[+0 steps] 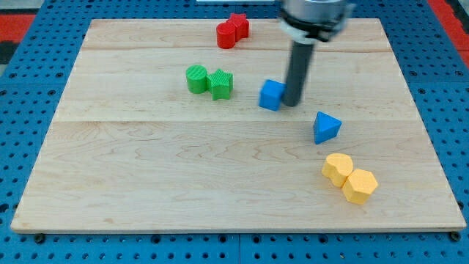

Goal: Push triangle in between green star and green circle

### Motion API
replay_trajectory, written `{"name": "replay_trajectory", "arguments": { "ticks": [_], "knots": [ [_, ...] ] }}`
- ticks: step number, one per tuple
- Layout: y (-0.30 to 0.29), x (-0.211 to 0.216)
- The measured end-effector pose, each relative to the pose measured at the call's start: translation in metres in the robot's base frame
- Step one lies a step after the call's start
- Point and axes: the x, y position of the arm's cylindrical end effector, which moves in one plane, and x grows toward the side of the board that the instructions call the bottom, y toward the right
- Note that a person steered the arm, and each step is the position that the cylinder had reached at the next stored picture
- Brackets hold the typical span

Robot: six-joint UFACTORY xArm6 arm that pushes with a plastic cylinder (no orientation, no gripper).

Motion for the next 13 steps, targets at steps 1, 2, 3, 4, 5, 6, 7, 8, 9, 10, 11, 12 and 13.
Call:
{"name": "replay_trajectory", "arguments": {
  "ticks": [1, 2, 3, 4, 5, 6, 7, 8, 9, 10, 11, 12, 13],
  "knots": [
    [-0.032, -0.012],
    [0.069, 0.003],
    [0.185, 0.028],
    [0.176, 0.098],
    [0.099, 0.075],
    [0.029, 0.038],
    [-0.03, 0.041],
    [-0.064, 0.049],
    [-0.098, 0.049],
    [-0.13, 0.045],
    [-0.136, 0.033],
    [-0.136, 0.011],
    [-0.122, 0.052]
  ]
}}
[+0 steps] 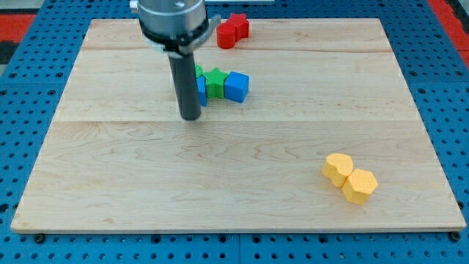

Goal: Push triangle in between green star and green circle

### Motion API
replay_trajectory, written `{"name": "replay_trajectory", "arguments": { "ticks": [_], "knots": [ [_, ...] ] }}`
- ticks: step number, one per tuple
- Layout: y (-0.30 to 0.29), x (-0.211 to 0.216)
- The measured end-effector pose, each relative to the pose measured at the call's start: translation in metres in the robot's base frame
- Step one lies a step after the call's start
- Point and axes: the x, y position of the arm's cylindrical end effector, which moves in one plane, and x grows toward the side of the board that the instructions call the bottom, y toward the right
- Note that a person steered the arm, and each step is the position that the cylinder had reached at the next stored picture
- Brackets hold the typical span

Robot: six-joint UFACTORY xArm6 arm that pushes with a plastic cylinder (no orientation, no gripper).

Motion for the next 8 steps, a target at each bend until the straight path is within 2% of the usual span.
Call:
{"name": "replay_trajectory", "arguments": {
  "ticks": [1, 2, 3, 8],
  "knots": [
    [0.014, 0.092],
    [0.028, 0.158],
    [0.03, 0.168],
    [0.054, 0.169]
  ]
}}
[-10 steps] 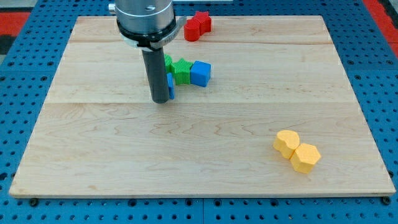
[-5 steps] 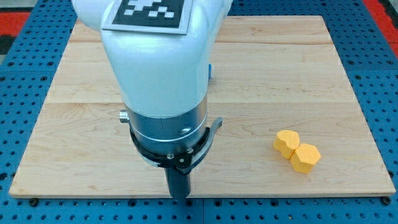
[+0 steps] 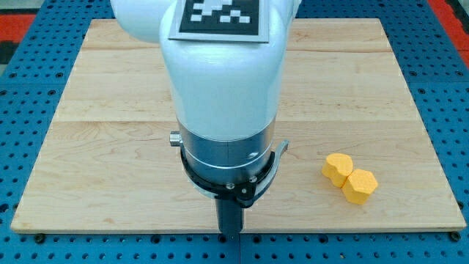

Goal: Push triangle in between green star and green circle

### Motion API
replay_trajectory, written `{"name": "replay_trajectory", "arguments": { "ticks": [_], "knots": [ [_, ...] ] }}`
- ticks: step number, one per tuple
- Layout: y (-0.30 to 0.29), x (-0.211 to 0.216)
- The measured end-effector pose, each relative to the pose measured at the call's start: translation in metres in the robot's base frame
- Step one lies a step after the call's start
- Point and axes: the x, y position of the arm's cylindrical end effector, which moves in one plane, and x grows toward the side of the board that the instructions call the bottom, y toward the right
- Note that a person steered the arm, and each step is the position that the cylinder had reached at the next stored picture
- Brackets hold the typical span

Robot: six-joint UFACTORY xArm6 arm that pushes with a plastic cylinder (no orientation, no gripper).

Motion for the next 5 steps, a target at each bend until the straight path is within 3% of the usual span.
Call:
{"name": "replay_trajectory", "arguments": {
  "ticks": [3, 5],
  "knots": [
    [0.033, -0.001],
    [0.134, -0.001]
  ]
}}
